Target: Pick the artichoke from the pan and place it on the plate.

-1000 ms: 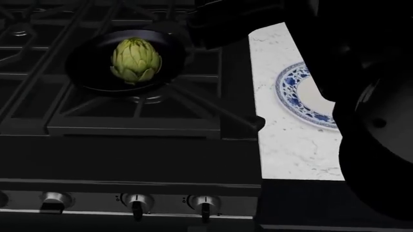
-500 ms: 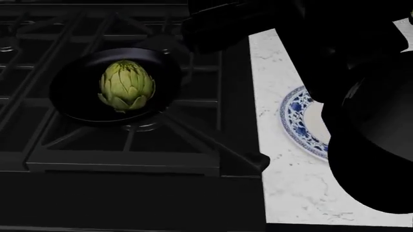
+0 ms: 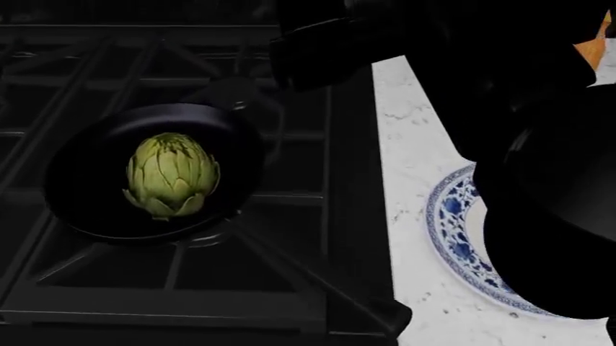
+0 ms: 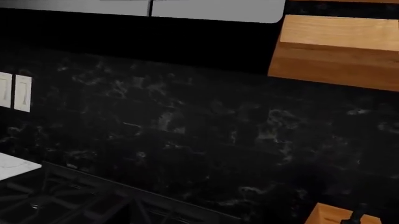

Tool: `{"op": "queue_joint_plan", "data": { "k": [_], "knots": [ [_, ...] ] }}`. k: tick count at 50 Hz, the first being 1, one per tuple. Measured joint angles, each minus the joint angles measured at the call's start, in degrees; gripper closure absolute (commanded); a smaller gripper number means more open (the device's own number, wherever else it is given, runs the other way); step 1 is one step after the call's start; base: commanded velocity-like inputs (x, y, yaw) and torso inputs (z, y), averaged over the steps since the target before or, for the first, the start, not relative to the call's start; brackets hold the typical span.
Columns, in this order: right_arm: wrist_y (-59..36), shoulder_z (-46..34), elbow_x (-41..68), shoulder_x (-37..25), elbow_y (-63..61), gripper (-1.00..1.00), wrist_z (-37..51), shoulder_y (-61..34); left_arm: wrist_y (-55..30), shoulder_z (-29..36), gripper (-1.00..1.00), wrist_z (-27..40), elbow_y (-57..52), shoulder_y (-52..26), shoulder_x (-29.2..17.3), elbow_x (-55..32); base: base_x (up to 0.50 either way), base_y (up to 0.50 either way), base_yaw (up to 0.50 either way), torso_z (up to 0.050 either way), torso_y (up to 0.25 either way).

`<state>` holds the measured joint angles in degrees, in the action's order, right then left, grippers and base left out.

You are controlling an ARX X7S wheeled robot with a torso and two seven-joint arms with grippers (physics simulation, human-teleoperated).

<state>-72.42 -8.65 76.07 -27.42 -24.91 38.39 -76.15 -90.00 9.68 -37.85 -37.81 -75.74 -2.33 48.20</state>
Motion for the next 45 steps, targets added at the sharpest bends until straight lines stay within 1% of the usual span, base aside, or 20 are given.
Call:
{"op": "queue_joint_plan", "data": {
  "k": [35, 45],
  "knots": [
    [1.66, -0.91, 0.48, -0.64, 0.19, -1.0, -0.49, 1.51, 0.0, -0.58, -1.0, 3.18, -0.08, 1.29, -0.07, -4.14, 0.25, 0.0, 0.0, 0.0, 0.0],
    [2.21, -1.47, 0.07, -0.81, 0.15, -1.0, -0.82, 2.05, 0.46, -1.6, -1.0, 4.84, 0.26, 2.17, 0.17, -6.25, 0.25, 0.0, 0.0, 0.0, 0.001]
  ]
}}
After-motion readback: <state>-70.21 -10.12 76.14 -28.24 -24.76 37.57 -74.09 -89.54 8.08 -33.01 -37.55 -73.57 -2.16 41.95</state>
